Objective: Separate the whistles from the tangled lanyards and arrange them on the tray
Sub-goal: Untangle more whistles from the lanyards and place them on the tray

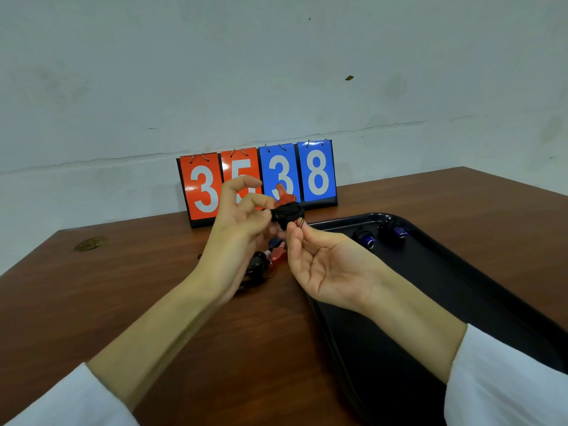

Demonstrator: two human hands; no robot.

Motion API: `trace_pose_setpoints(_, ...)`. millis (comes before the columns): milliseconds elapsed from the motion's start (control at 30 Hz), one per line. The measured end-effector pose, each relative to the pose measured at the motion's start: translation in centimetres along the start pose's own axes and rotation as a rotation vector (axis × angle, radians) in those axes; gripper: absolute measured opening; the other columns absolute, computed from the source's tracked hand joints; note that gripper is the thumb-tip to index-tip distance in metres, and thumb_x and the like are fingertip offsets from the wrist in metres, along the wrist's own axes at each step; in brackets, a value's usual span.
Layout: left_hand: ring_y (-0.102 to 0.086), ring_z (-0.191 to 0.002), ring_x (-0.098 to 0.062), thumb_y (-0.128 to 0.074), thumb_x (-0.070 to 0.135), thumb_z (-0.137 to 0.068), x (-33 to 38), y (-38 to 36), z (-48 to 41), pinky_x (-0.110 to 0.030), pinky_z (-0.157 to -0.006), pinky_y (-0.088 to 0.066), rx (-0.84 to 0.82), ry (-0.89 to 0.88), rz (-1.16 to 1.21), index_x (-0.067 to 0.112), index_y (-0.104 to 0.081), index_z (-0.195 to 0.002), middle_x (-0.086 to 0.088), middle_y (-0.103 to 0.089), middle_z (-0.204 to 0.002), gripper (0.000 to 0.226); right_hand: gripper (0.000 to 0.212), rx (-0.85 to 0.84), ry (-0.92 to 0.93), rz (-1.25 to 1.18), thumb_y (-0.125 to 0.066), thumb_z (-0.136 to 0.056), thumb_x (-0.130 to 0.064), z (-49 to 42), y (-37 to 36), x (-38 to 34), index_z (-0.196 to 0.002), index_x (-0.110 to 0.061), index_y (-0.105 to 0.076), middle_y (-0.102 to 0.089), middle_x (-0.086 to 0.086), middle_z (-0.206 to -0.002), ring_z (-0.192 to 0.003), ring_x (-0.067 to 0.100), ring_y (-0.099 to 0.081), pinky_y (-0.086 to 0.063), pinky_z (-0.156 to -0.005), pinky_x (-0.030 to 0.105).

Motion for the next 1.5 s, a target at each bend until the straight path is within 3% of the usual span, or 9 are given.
trace_pose_setpoints(233, -0.057, -0.081, -0.016, -0.058, -0.018, -0.077, 0.6, -0.5, 0.3, -0.028, -0.078, -0.053, 0.004, -0.222, -0.438, 0.026, -0.042, -0.108, -0.005, -0.056, -0.090, 0.057, 0.015, -0.012, 0.007, -0.023, -0.064, -0.077, -0.005, 0.0, -0.2, -0.4, -0.089, 0.004, -0.069, -0.070, 0.008, -0.078, -0.063, 0.014, -0.069, -0.057, -0.055, 0.023)
trace_pose_setpoints(367, -0.063, -0.084, -0.007, -0.070, -0.003, -0.077, 1.0, 0.2, 0.3, -0.021, -0.079, -0.053, 0.019, -0.325, -0.672, 0.032, -0.046, -0.111, 0.007, -0.062, -0.084, 0.054, 0.017, -0.017, -0.015, -0.021, -0.063, -0.079, -0.006, 0.1, -0.1, -0.5, -0.092, 0.004, -0.068, -0.070, 0.007, -0.079, -0.063, 0.014, -0.069, -0.057, -0.055, 0.023)
trace_pose_setpoints(533, -0.059, -0.096, 0.008, -0.070, 0.005, -0.080, 0.8, 0.3, 1.3, -0.003, -0.085, -0.042, 0.178, -0.591, -0.950, 0.019, -0.054, -0.122, 0.023, -0.060, -0.094, 0.047, 0.013, -0.032, -0.048, -0.020, -0.065, -0.078, -0.002, 0.1, 0.0, -0.3, -0.089, 0.004, -0.069, -0.071, 0.009, -0.081, -0.065, 0.015, -0.069, -0.058, -0.056, 0.026)
trace_pose_setpoints(733, -0.064, -0.086, -0.006, -0.066, -0.008, -0.076, 0.5, -0.9, 1.6, -0.014, -0.081, -0.049, 0.349, -0.463, -0.615, 0.039, -0.046, -0.115, 0.009, -0.060, -0.089, 0.064, 0.013, -0.030, -0.033, 0.015, -0.062, -0.079, -0.005, 0.1, -0.1, 0.3, -0.081, 0.004, -0.070, -0.071, 0.008, -0.080, -0.064, 0.013, -0.069, -0.058, -0.058, 0.024)
trace_pose_setpoints(833, -0.065, -0.082, -0.010, -0.066, -0.010, -0.075, 0.5, -0.7, 1.3, -0.020, -0.078, -0.052, 0.343, -0.384, -0.492, 0.032, -0.044, -0.118, 0.003, -0.063, -0.086, 0.064, 0.013, -0.030, -0.017, 0.013, -0.062, -0.078, -0.005, 0.1, -0.2, 0.4, -0.084, 0.004, -0.070, -0.071, 0.009, -0.081, -0.065, 0.014, -0.069, -0.058, -0.059, 0.024)
trace_pose_setpoints(1067, -0.064, -0.080, -0.015, -0.065, -0.009, -0.078, 0.1, 0.1, 0.1, -0.021, -0.071, -0.053, 0.214, -0.080, -0.191, 0.015, -0.053, -0.118, 0.001, -0.069, -0.080, 0.048, 0.019, -0.010, 0.062, 0.001, -0.063, -0.077, -0.004, 0.0, -0.4, 0.2, -0.094, 0.002, -0.068, -0.070, 0.008, -0.080, -0.065, 0.013, -0.069, -0.057, -0.055, 0.024)
trace_pose_setpoints(1267, -0.052, -0.060, -0.012, -0.044, -0.008, -0.089, -0.2, 0.4, -0.4, -0.024, -0.059, -0.047, -0.020, 0.122, 0.081, 0.013, -0.053, -0.115, -0.007, -0.058, -0.088, 0.035, 0.015, 0.005, 0.068, 0.105, -0.062, -0.076, -0.005, 0.0, -0.4, 0.3, -0.084, 0.003, -0.071, -0.071, 0.009, -0.079, -0.064, 0.013, -0.069, -0.058, -0.059, 0.022)
trace_pose_setpoints(1400, -0.056, -0.068, -0.011, -0.043, -0.009, -0.089, -0.2, 0.3, -0.6, -0.020, -0.064, -0.050, 0.016, 0.103, 0.009, 0.016, -0.052, -0.108, 0.003, -0.062, -0.076, 0.034, 0.017, 0.015, 0.064, 0.109, -0.063, -0.075, -0.005, -0.1, -0.2, 0.3, -0.089, 0.003, -0.069, -0.071, 0.009, -0.080, -0.065, 0.013, -0.069, -0.058, -0.059, 0.022)
trace_pose_setpoints(1500, -0.059, -0.068, -0.009, -0.049, -0.014, -0.083, 0.3, 0.3, -0.5, -0.021, -0.066, -0.051, 0.055, 0.044, -0.109, 0.014, -0.049, -0.117, 0.003, -0.059, -0.073, 0.045, 0.019, 0.021, 0.077, 0.130, -0.063, -0.075, -0.005, -0.1, -0.3, 0.4, -0.092, 0.001, -0.068, -0.070, 0.008, -0.078, -0.063, 0.012, -0.068, -0.057, -0.058, 0.022)
Point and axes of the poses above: each hand's wrist, its own z-axis away from the middle knuckle, its own y-axis out of the back of the hand, x = y × z, the point moved 2 cm from there along -z, towards the middle knuckle
